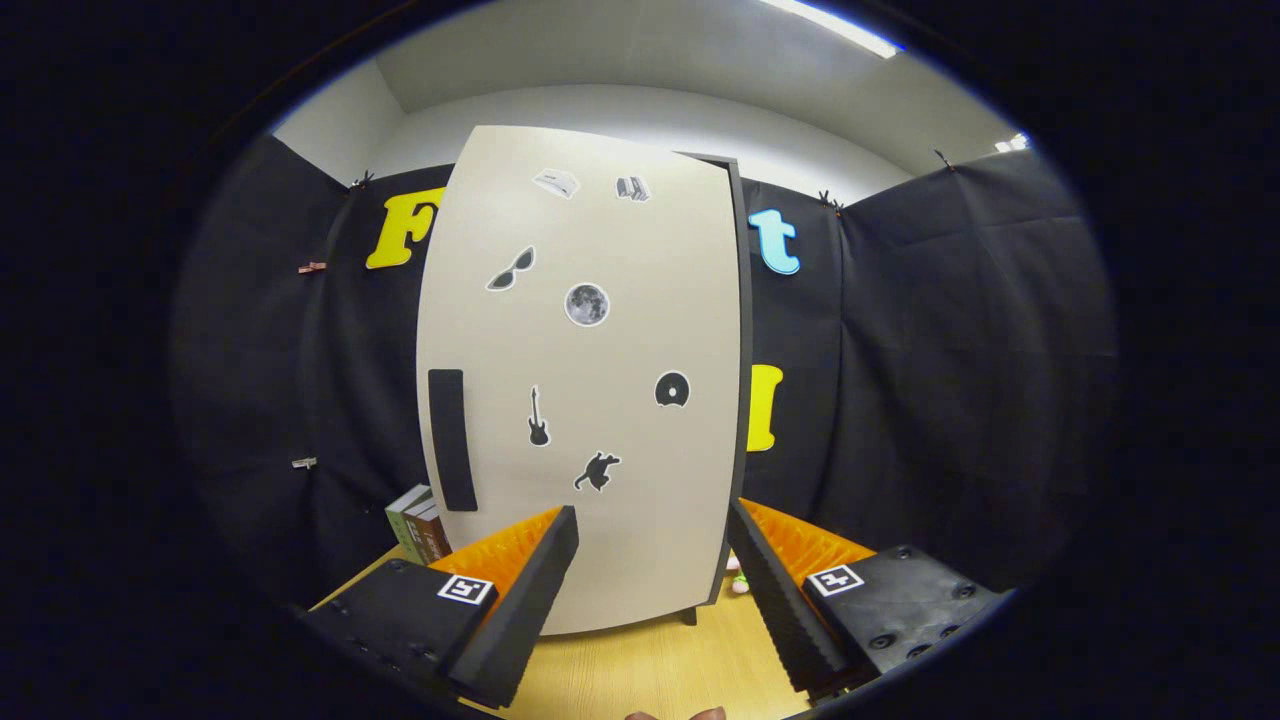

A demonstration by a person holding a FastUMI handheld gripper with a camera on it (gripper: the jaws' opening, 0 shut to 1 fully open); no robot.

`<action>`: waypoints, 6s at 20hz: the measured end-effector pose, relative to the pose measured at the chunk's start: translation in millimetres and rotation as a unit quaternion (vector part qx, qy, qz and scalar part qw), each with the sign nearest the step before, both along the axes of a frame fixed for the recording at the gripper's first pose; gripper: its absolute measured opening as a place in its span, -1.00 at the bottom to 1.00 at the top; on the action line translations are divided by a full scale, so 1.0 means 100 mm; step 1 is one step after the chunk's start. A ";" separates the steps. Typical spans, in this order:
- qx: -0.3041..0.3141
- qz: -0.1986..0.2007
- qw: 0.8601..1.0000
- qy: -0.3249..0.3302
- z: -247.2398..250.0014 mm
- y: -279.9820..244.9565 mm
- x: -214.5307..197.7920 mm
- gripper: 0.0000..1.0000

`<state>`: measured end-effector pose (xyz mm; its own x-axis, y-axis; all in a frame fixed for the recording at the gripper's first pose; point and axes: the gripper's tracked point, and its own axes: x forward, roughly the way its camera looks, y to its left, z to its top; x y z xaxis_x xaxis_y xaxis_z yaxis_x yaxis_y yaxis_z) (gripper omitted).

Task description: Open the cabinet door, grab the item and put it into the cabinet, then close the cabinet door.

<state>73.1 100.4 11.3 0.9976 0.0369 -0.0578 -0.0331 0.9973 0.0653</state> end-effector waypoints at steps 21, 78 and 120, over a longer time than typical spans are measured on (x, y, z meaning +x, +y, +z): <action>0.005 0.000 1.000 0.001 -0.01 -0.04 0.01 0.97; 0.008 -0.003 1.000 -0.004 -0.10 -0.12 0.19 0.97; 0.006 0.041 0.999 -0.025 -0.32 -0.45 0.58 0.98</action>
